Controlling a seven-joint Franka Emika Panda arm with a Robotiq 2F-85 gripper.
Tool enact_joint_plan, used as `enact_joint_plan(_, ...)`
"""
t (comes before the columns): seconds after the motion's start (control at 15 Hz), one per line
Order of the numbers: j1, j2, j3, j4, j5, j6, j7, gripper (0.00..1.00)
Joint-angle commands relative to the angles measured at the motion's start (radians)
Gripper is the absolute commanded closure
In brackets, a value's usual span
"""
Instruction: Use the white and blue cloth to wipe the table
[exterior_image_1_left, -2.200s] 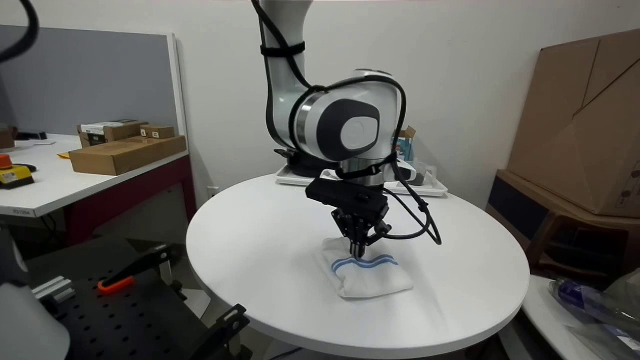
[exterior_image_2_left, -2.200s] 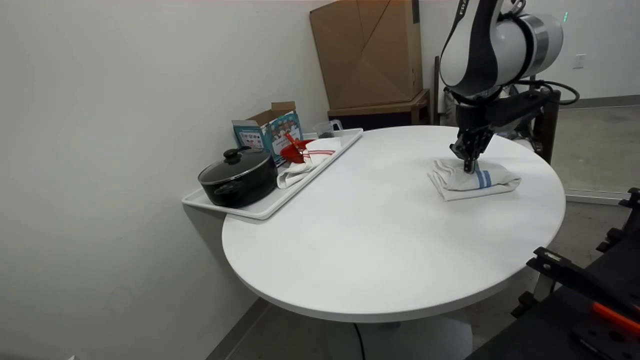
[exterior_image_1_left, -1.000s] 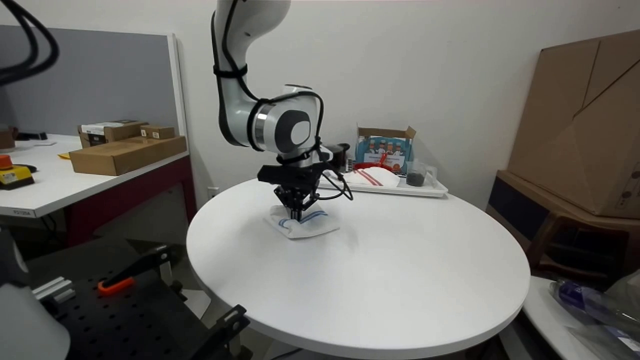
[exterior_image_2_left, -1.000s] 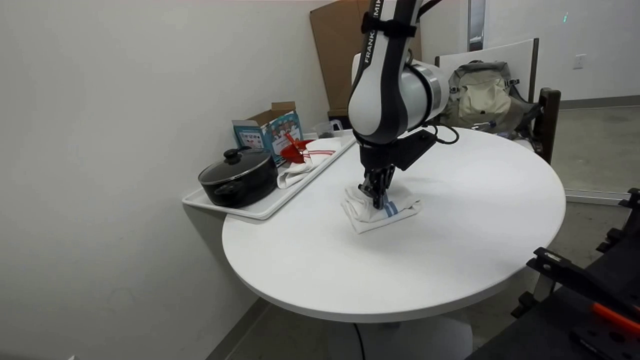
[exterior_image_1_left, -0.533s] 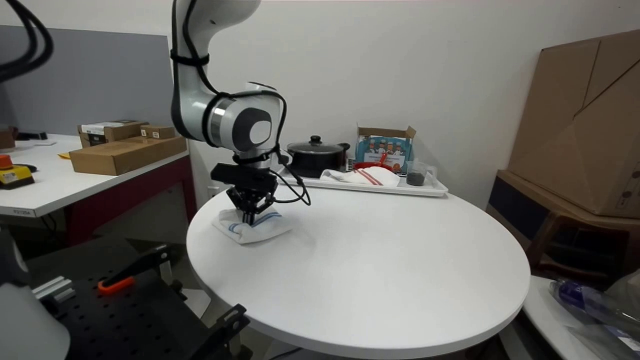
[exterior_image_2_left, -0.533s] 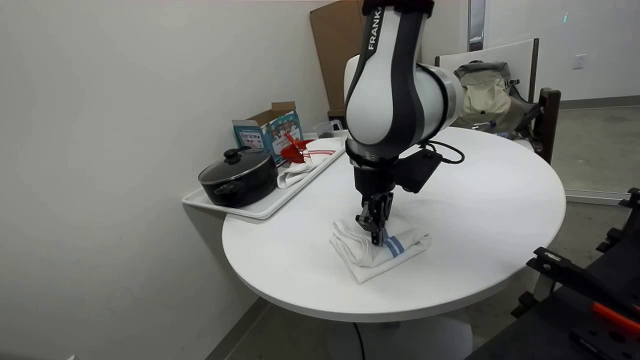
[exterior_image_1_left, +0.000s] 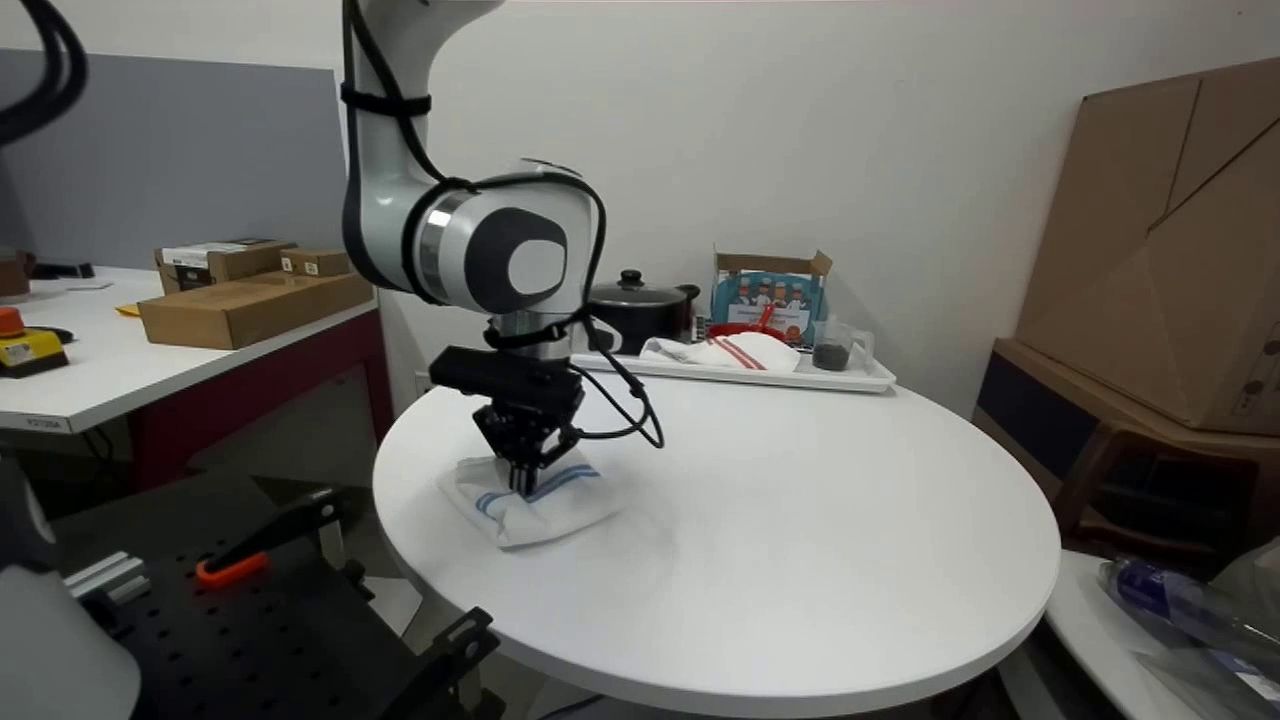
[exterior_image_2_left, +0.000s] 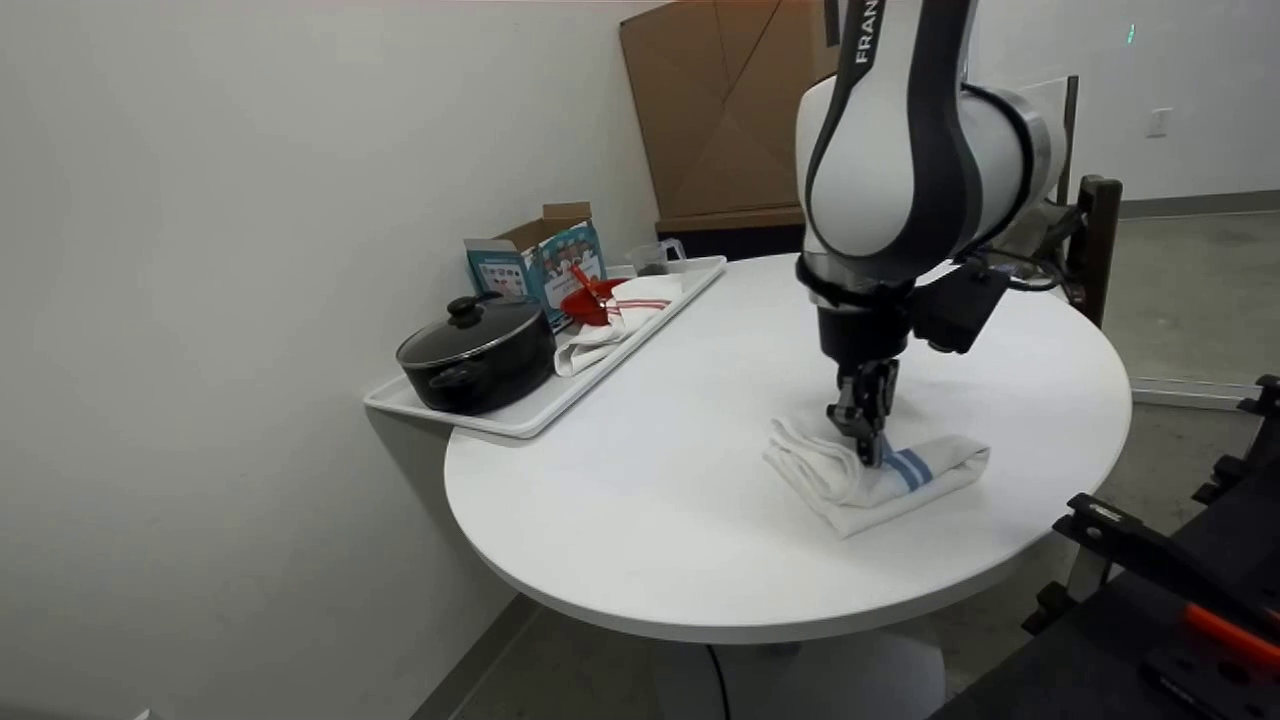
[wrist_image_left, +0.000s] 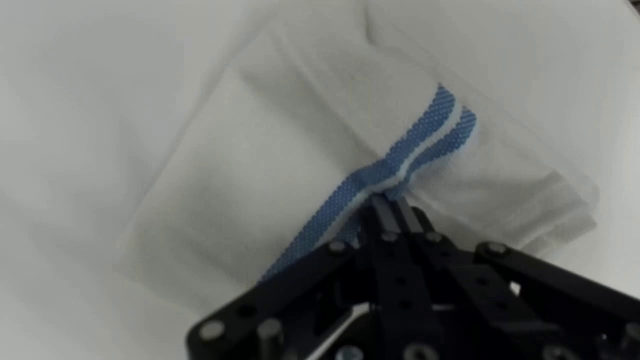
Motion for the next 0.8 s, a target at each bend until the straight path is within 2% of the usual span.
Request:
enact_joint_plan(0.0, -0.053, -0.041, -0.117, -0.016, -0.005, 0.004, -0.003, 1.0)
enact_joint_plan(0.27, -0.164, -0.052, -0.177, 0.028, 0.03, -0.012, -0.003, 1.0)
enact_joint_plan(0.47, -0.241, -0.042, -0.191, 0.076, 0.05, -0.017, -0.012, 1.0)
enact_joint_plan(0.73, -0.306, 0.02, -0.23, 0.195, 0.066, -0.013, -0.002, 1.0)
